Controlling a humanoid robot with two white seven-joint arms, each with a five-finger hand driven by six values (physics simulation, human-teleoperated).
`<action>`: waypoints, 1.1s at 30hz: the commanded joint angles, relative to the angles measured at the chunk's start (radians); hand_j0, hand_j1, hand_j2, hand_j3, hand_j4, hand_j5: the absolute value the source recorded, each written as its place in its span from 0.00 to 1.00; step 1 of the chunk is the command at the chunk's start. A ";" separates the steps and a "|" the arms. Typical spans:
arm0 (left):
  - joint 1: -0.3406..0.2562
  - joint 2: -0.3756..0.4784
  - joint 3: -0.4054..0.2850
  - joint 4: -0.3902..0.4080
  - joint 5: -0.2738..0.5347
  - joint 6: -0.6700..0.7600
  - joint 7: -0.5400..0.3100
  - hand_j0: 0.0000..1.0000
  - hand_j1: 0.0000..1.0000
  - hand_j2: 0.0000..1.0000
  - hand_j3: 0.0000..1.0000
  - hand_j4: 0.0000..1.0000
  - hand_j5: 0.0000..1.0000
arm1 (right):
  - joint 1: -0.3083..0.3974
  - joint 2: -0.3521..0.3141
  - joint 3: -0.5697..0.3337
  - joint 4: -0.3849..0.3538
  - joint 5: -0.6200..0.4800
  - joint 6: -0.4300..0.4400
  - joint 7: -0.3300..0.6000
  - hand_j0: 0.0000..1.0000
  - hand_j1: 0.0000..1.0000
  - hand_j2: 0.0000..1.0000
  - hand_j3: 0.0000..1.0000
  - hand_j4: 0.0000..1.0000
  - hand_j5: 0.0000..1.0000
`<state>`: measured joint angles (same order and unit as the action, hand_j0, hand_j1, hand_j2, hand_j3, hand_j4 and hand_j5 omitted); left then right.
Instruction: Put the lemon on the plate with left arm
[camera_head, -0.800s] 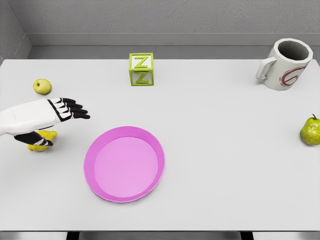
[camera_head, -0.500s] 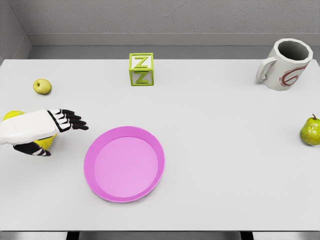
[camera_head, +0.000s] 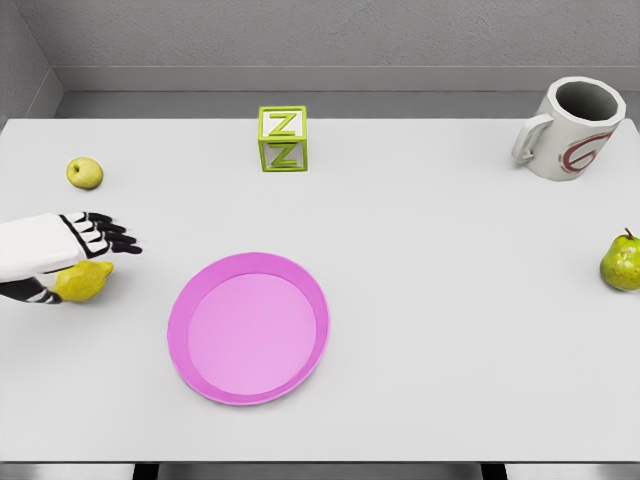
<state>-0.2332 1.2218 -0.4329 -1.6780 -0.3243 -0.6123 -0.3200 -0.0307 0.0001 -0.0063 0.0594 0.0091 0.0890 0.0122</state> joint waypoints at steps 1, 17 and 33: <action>0.000 0.008 -0.004 0.011 -0.009 0.001 0.001 1.00 1.00 1.00 1.00 1.00 1.00 | 0.000 0.000 0.000 -0.001 0.000 0.000 0.000 1.00 1.00 1.00 1.00 1.00 1.00; 0.006 0.004 -0.009 0.012 -0.142 0.001 0.223 1.00 1.00 1.00 1.00 1.00 1.00 | 0.000 0.000 0.000 -0.001 0.000 0.000 0.000 1.00 1.00 1.00 1.00 1.00 1.00; 0.020 -0.011 -0.007 0.104 -0.107 0.001 0.199 1.00 1.00 1.00 1.00 1.00 1.00 | 0.000 0.000 0.000 0.000 0.000 0.000 0.000 1.00 1.00 1.00 1.00 1.00 1.00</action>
<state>-0.2132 1.2101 -0.4412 -1.5746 -0.4454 -0.6114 -0.1218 -0.0307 0.0001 -0.0062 0.0593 0.0091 0.0890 0.0122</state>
